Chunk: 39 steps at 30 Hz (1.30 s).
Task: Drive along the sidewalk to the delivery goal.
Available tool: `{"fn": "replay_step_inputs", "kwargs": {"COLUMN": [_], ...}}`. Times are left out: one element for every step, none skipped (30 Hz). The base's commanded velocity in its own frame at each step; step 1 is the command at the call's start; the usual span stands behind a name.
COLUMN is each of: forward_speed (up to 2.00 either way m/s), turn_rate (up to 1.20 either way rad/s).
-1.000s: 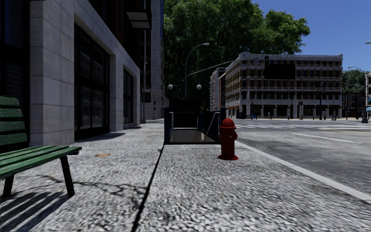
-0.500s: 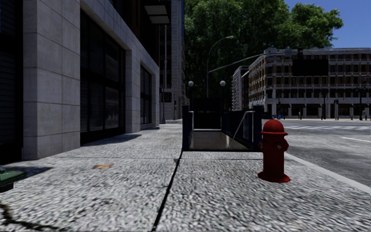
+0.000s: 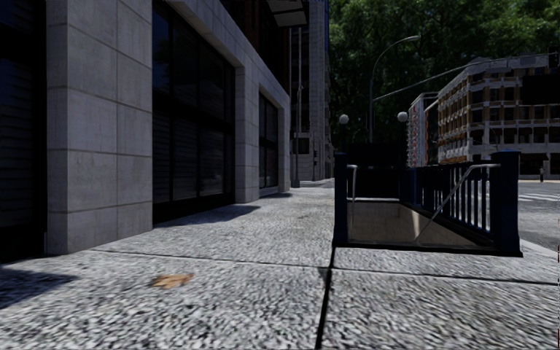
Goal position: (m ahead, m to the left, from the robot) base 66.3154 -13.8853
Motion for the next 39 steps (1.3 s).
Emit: {"fn": "replay_step_inputs", "kwargs": {"forward_speed": [2.0, 2.0, 2.0, 2.0, 2.0, 2.0, 2.0, 2.0, 2.0, 2.0, 2.0, 2.0, 2.0, 2.0, 2.0, 2.0, 2.0, 2.0, 2.0, 2.0, 2.0, 2.0, 2.0, 2.0, 2.0, 2.0, 2.0, 2.0, 2.0, 2.0, 2.0, 2.0, 2.0, 2.0, 2.0, 2.0, 2.0, 2.0, 2.0], "turn_rate": [0.47, 0.47, 0.47, 0.47, 0.47, 0.47, 0.47, 0.47, 0.42, 0.27, 0.0, 0.0, 0.0, 0.0, 0.0, 0.0, 0.0, 0.0, 0.0, 0.0, 0.0, -0.08, -0.18, -0.24, -0.24, -0.26, -0.28, -0.32, -0.36, -0.36, -0.37, -0.37, -0.37, -0.37, -0.37, -0.37, -0.37, -0.37, -0.37]}}
